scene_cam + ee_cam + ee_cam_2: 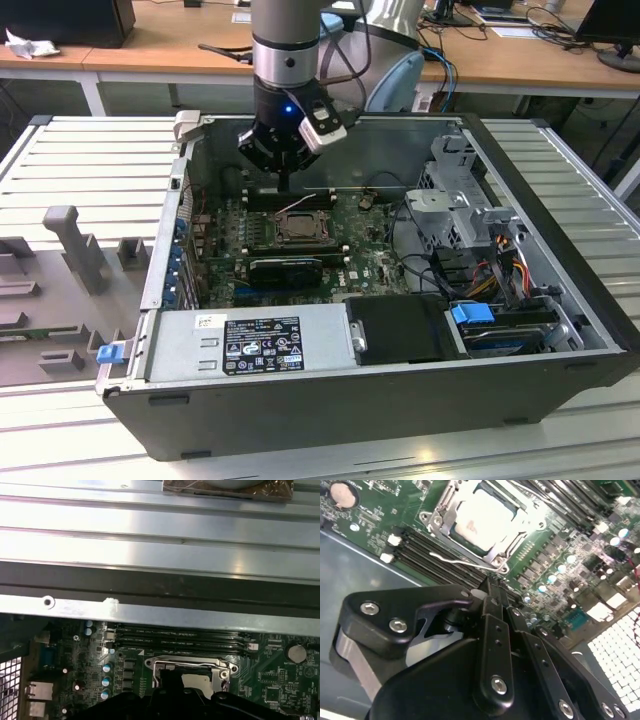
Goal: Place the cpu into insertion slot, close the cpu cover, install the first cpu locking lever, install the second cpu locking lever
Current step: 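Install the first cpu locking lever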
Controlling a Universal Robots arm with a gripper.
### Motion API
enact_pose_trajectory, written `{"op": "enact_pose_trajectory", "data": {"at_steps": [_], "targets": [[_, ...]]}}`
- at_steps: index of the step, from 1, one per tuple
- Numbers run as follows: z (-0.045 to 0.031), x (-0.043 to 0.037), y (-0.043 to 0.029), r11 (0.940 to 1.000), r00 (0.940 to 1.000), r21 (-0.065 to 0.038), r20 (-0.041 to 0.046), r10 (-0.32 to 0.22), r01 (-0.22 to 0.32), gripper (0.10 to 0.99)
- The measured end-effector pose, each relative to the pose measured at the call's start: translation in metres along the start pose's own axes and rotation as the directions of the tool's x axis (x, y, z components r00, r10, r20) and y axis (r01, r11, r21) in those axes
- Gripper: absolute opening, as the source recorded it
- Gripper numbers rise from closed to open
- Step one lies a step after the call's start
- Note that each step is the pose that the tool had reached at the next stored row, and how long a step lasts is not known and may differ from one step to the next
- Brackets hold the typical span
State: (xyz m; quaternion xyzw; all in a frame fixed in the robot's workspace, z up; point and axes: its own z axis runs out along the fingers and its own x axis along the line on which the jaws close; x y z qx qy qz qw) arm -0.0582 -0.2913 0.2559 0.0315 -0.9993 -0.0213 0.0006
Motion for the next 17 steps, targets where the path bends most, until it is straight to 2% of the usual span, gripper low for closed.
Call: {"op": "enact_pose_trajectory", "data": {"at_steps": [9,10,11,14,17], "targets": [[0.0011,-0.0048,-0.0003,1.0,1.0,-0.002,0.0002,0.006,-0.006,0.106],[0.0019,-0.0065,-0.0005,0.9999,1.0,-0.014,0.001,0.007,-0.007,0.106],[0.0042,-0.0103,-0.0008,0.9996,0.9999,-0.024,0.002,0.013,-0.013,0.106],[0.0128,-0.0154,-0.0014,0.9996,0.9999,-0.026,0.002,0.015,-0.015,0.106],[0.0221,-0.0219,0.0015,0.9996,0.9999,-0.026,0.002,0.015,-0.015,0.106]]}}
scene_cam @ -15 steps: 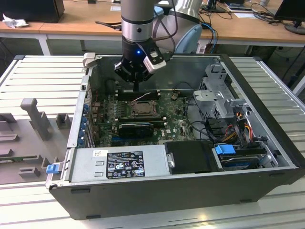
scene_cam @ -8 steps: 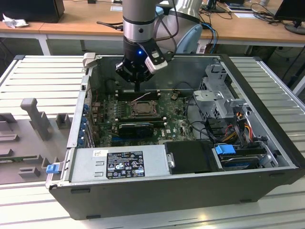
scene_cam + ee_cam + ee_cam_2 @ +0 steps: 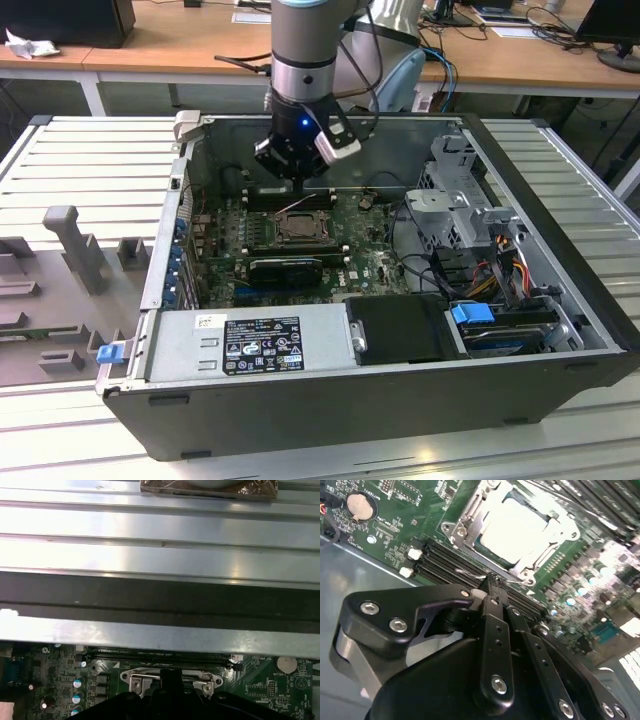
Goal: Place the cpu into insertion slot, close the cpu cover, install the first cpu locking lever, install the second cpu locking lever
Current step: 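Install the first cpu locking lever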
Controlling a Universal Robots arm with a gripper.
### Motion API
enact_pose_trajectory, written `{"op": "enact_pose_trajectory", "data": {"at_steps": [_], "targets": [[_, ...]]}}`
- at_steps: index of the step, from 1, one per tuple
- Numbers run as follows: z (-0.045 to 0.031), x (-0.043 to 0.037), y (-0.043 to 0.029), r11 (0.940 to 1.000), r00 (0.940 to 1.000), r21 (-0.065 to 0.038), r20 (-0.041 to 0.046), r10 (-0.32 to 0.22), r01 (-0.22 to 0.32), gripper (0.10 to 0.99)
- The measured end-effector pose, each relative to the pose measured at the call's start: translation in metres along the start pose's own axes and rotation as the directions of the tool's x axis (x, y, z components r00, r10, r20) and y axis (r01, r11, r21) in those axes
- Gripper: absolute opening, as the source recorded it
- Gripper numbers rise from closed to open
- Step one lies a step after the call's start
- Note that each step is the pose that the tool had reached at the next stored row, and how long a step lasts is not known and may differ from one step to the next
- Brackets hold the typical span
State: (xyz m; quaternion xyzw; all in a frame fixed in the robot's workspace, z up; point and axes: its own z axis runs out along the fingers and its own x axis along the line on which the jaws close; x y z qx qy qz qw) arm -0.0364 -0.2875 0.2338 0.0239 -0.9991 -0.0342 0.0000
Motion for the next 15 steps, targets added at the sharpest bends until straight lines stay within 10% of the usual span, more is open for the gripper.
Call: {"op": "enact_pose_trajectory", "data": {"at_steps": [15], "targets": [[0.0145,-0.0137,0.0072,1.0,1.0,0.005,-0.0001,0.002,-0.002,0.106]]}}
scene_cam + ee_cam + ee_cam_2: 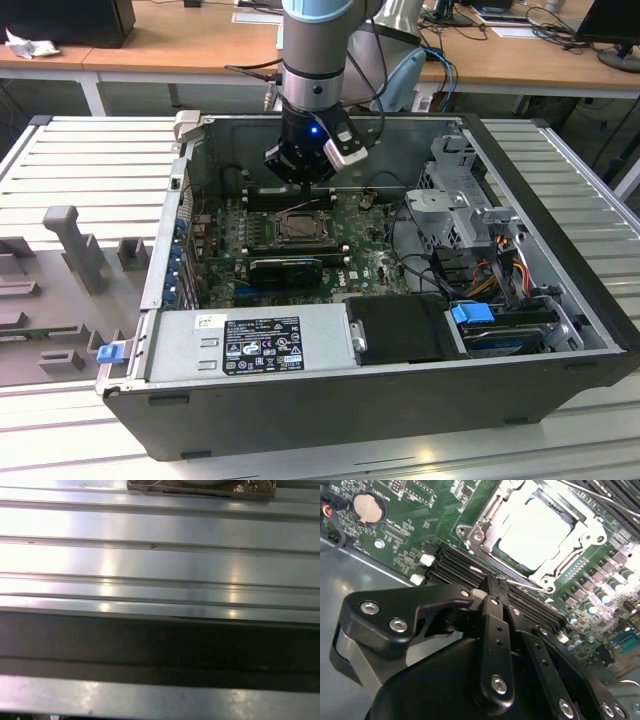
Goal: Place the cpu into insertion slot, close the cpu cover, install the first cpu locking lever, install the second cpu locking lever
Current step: 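Install the first cpu locking lever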
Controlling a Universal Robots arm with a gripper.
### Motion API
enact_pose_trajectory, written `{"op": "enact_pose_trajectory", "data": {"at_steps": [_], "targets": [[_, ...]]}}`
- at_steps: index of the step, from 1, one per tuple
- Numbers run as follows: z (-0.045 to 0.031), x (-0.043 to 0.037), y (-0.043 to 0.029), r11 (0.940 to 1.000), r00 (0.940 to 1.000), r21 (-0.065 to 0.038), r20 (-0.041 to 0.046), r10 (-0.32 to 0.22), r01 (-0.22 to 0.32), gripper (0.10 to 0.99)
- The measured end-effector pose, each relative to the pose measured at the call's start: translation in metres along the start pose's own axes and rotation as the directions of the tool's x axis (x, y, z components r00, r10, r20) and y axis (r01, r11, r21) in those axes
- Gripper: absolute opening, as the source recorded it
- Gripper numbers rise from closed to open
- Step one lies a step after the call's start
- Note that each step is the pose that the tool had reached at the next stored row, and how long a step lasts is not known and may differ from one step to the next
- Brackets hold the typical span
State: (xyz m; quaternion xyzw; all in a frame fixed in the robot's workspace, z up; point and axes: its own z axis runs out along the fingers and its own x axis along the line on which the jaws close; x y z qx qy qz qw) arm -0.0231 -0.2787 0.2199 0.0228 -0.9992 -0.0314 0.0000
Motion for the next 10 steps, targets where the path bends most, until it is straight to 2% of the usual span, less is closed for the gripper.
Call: {"op": "enact_pose_trajectory", "data": {"at_steps": [7,10], "targets": [[0.0087,-0.0049,-0.0008,1.0,1.0,0.0,0.0005,0.006,-0.006,0.106],[0.0096,-0.0057,-0.0014,0.9999,0.9999,0.0,0.0008,0.012,-0.012,0.106]]}}
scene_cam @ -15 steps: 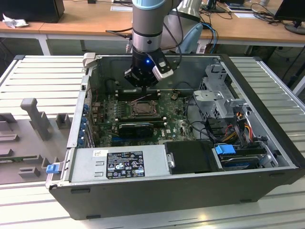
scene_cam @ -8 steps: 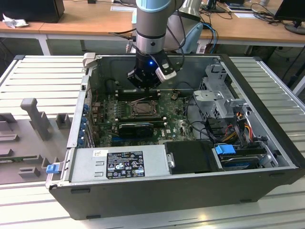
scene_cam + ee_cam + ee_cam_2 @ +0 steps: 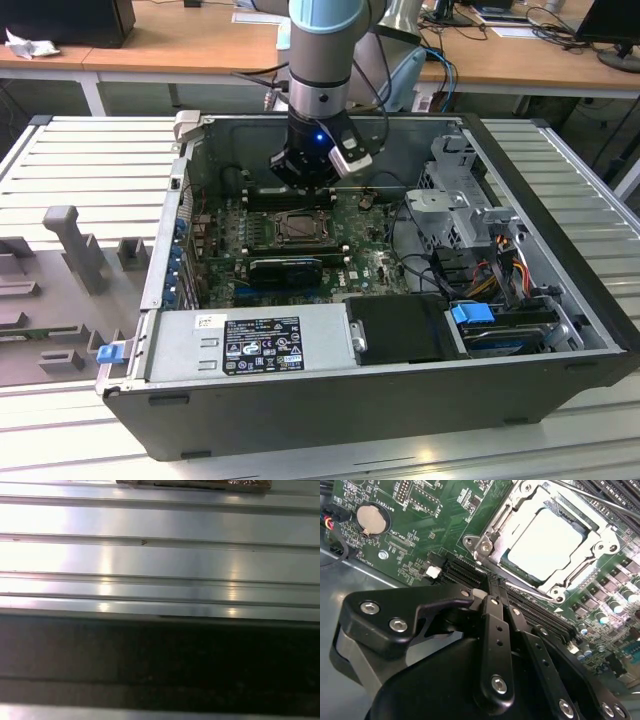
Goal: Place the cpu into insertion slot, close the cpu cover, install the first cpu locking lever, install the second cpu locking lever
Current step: 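Install the first cpu locking lever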
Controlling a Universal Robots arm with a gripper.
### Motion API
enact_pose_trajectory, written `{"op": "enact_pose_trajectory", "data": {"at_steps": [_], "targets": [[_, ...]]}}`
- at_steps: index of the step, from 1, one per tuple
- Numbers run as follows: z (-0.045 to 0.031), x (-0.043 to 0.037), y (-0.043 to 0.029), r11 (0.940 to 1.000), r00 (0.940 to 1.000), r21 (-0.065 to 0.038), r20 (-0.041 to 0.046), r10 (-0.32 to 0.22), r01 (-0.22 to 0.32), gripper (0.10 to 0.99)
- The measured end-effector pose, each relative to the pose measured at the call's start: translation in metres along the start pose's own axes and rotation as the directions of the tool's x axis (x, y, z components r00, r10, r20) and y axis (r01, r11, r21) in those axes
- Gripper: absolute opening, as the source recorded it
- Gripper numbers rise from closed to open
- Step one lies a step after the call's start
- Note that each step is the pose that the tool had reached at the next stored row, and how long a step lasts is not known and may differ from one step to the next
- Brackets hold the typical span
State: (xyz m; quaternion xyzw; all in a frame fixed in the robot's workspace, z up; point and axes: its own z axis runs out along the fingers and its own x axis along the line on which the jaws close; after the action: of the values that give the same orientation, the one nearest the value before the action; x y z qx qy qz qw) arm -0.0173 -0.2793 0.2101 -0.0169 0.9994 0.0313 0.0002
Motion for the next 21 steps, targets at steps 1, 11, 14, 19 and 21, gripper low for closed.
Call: {"op": "enact_pose_trajectory", "data": {"at_steps": [1,11,14,19,21], "targets": [[0.0002,0.0,-0.0003,1.0,1.0,0.0,0.0,0.001,-0.001,0.106],[0.0065,0.0,-0.0017,1.0,1.0,0.009,-0.0003,0.002,-0.002,0.106],[0.0078,-0.0002,-0.0016,0.9998,1.0,0.019,-0.0003,0.002,-0.002,0.106],[0.0084,-0.0008,-0.0017,0.9999,1.0,0.013,0.0001,0.002,-0.002,0.106],[0.0004,-0.0008,-0.0012,0.9999,1.0,0.012,-0.0002,0.002,-0.002,0.106]]}}
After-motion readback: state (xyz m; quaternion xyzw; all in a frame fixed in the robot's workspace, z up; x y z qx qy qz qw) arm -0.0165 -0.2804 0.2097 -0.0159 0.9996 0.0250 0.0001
